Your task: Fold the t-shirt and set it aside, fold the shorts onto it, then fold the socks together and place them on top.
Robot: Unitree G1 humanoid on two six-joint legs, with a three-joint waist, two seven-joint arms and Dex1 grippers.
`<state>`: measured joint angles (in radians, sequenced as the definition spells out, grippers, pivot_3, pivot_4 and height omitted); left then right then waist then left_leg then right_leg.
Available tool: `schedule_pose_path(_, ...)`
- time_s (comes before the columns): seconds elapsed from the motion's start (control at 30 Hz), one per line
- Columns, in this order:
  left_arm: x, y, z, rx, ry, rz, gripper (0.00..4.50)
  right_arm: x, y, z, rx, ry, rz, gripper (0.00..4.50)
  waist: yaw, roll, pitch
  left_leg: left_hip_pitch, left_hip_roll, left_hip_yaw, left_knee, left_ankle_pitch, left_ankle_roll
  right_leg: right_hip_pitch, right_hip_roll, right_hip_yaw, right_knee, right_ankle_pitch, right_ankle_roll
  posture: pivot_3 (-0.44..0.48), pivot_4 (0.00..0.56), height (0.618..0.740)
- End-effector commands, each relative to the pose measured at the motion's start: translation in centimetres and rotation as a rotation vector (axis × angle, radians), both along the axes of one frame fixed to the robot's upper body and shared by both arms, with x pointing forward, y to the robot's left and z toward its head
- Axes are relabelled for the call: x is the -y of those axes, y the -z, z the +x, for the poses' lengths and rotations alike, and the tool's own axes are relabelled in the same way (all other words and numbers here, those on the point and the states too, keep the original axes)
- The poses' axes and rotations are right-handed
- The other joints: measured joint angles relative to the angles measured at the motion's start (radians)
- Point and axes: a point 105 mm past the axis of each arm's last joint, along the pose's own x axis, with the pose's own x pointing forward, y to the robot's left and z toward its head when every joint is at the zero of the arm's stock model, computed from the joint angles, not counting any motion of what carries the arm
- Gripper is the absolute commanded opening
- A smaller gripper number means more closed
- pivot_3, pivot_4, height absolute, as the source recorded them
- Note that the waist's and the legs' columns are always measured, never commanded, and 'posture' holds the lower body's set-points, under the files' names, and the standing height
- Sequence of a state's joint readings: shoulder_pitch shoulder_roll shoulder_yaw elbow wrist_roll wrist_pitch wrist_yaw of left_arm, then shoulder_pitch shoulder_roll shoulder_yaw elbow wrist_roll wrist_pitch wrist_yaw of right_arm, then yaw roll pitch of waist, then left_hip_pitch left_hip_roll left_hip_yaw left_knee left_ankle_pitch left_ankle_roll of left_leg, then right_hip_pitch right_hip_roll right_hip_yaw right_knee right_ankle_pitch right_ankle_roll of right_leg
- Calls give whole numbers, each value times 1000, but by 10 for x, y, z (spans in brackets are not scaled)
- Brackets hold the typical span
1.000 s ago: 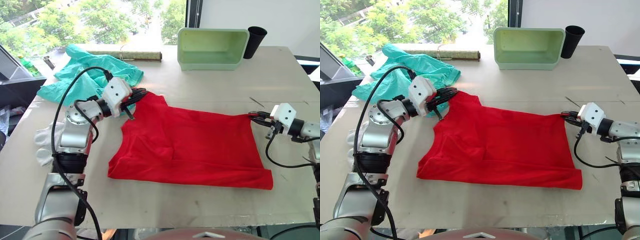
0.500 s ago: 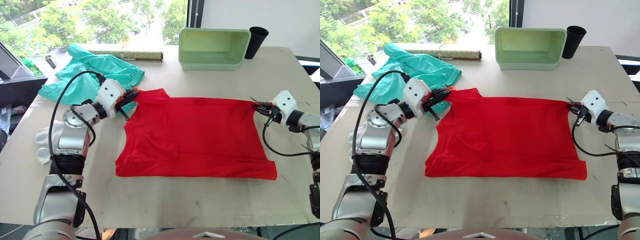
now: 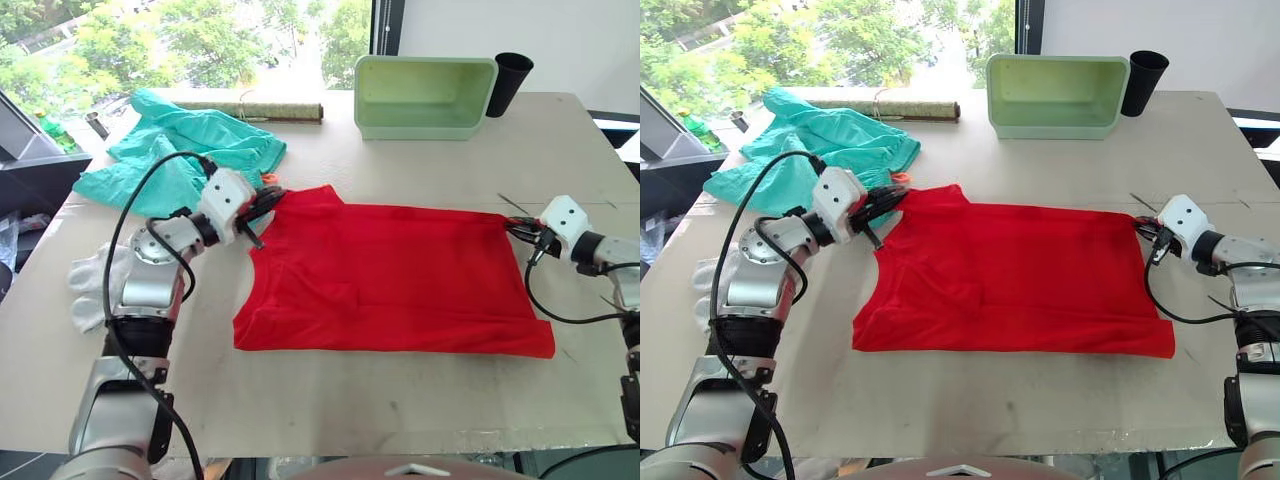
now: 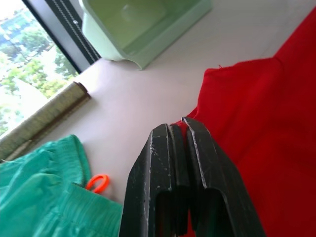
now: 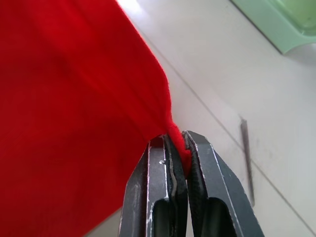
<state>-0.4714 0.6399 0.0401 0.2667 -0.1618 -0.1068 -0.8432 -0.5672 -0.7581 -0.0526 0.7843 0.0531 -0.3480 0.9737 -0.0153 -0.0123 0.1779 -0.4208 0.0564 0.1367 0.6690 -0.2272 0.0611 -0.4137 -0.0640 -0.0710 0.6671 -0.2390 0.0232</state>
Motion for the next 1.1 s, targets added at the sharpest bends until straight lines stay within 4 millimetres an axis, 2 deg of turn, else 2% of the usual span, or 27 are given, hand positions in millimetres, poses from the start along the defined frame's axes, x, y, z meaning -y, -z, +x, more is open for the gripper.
schedule_pose_path(0.03, 1, -16, -6, 75, 22, 26, 0, -1, -14, -5, 54, -46, -20, 23, 1, 0, 0, 0, 0, 0, 0, 0, 0, 0, 0, 0, 0, 0, 0, 0, 150, 740)
schedule_pose_path(0.53, 2, 1, -26, 33, 90, 121, 0, -2, -3, -19, 35, -122, -87, 23, 1, 0, 0, 0, 0, 0, 0, 0, 0, 0, -1, 0, 0, 0, 0, 0, 150, 740)
schedule_pose_path(0.77, 3, 10, -30, 6, 123, 170, 0, -2, -2, -19, 29, -132, -94, 23, 1, 0, 0, 1, 0, 0, 0, 0, 0, 0, -3, 0, 0, 0, 0, 0, 150, 740)
schedule_pose_path(0.87, 3, 15, -31, -2, 133, 196, 0, -2, -1, -21, 11, -149, -92, 953, 1, 0, 0, 1, 0, 0, 0, 0, 0, 0, -3, 0, 0, 0, 0, 0, 150, 740)
schedule_pose_path(1.1, 3, 22, -33, -13, 146, 227, 0, -1, 1, -35, -107, -221, -57, 4303, 1, 0, 0, 1, 0, 0, 0, 0, 0, 0, -4, 0, 0, 0, 0, 0, 150, 740)
